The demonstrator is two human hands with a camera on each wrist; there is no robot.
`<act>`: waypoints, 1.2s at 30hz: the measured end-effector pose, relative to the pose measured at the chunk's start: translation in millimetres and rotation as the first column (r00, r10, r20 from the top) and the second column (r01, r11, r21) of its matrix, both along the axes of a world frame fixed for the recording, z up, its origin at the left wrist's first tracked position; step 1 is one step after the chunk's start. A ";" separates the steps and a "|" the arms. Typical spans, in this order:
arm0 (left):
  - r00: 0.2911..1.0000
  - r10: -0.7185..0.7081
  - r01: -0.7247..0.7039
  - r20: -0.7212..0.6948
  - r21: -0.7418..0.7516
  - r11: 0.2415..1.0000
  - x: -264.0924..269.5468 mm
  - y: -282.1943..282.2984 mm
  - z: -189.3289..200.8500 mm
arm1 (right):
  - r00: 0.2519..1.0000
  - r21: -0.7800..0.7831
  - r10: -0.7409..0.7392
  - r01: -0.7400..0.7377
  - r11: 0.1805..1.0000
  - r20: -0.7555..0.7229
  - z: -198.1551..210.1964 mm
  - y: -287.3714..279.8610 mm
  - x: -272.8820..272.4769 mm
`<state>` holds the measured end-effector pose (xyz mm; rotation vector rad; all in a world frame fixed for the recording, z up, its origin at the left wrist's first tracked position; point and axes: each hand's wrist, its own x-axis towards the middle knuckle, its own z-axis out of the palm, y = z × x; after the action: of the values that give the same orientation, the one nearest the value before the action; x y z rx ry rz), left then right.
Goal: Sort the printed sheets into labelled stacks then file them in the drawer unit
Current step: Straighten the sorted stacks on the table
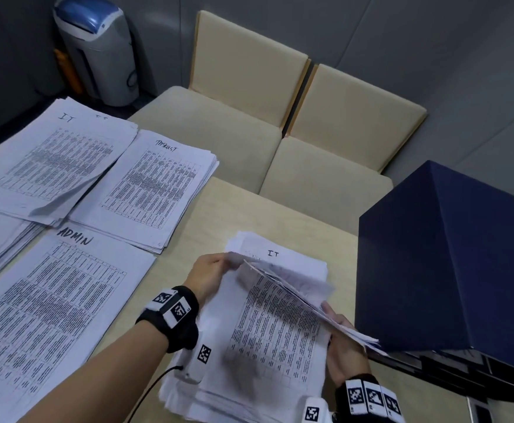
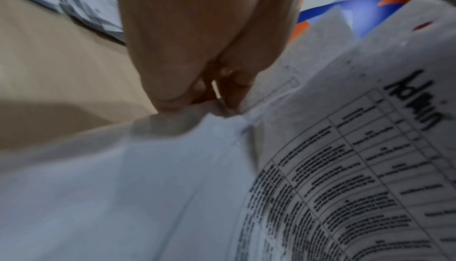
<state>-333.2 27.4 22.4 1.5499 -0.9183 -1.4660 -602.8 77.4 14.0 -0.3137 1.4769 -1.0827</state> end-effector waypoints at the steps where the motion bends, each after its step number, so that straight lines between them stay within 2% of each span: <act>1: 0.993 0.005 -0.002 0.116 -0.030 1.000 2.5 -1.9 -7.9 | 1.000 0.008 -0.011 0.010 1.000 0.019 0.2 1.8 -1.7; 3: 0.912 0.003 0.007 0.410 -0.024 1.000 7.2 -2.9 -18.6 | 0.999 0.035 -0.017 0.016 0.999 0.031 3.8 6.1 -6.1; 4: 0.856 0.042 -0.013 0.515 -0.060 0.998 8.2 -1.5 -22.3 | 1.000 0.047 -0.014 0.014 0.999 0.004 7.3 6.7 -7.2; 5: 0.832 0.073 -0.003 0.550 -0.128 0.992 6.7 0.5 -21.2 | 1.000 0.038 -0.009 0.010 0.999 -0.009 10.5 6.7 -8.1; 7: 0.861 0.018 0.119 0.509 -0.236 0.964 3.4 0.1 -16.0 | 1.000 0.037 0.014 -0.013 0.999 -0.026 14.1 6.2 -8.7; 9: 0.885 -0.216 0.311 0.412 -0.180 0.933 0.6 -1.8 -4.2 | 0.999 0.091 0.015 -0.011 0.996 -0.044 14.6 4.3 -8.9; 10: 0.875 -0.328 0.394 0.357 -0.130 0.910 -0.3 -3.3 -0.8 | 0.999 0.102 0.018 -0.014 0.995 -0.041 15.0 3.5 -8.8; 11: 0.870 -0.381 0.437 0.314 -0.132 0.890 -0.1 -5.6 1.3 | 0.999 0.096 0.024 -0.021 0.995 -0.034 16.7 2.4 -8.3; 13: 0.886 -0.371 0.424 0.278 -0.164 0.891 0.2 -11.6 5.5 | 0.999 0.052 0.026 -0.024 0.998 -0.026 20.9 0.8 -7.9; 17: 0.973 -0.175 0.205 0.149 -0.221 0.953 1.0 -15.6 12.6 | 0.997 -0.026 0.066 -0.066 0.997 -0.029 36.3 -0.9 -4.9; 20: 0.972 -0.050 0.115 0.230 -0.278 0.954 2.3 -14.5 17.3 | 0.997 -0.054 0.071 -0.073 0.996 -0.040 48.9 -1.8 1.5; 24: 0.994 0.030 0.006 0.107 -0.321 0.947 7.9 -17.7 29.5 | 0.996 -0.117 -0.006 -0.004 0.993 -0.084 60.1 -2.9 11.4; 26: 0.994 0.054 -0.019 0.099 -0.324 0.946 13.7 -18.9 30.4 | 0.995 -0.152 -0.049 0.035 0.988 -0.088 63.6 -2.4 14.5; 28: 0.998 0.011 0.012 0.069 -0.319 0.948 17.8 -14.0 35.2 | 0.995 -0.173 -0.052 0.037 0.984 -0.083 67.2 -1.2 18.4; 32: 0.971 -0.216 0.192 -0.101 -0.205 0.960 20.4 -0.7 45.1 | 0.996 -0.208 -0.017 -0.003 0.978 -0.092 70.0 2.6 28.9; 34: 0.959 -0.267 0.244 -0.094 -0.201 0.949 17.9 3.1 46.1 | 0.995 -0.233 0.045 -0.066 0.970 -0.094 73.6 4.1 38.7; 36: 0.964 -0.264 0.244 -0.039 -0.266 0.933 12.9 6.1 51.9 | 0.991 -0.224 0.091 -0.113 0.968 -0.103 76.9 2.2 48.1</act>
<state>-320.4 33.5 74.4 1.2113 -1.2494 -1.5005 -554.7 79.6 90.9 -0.6033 1.4008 -1.1703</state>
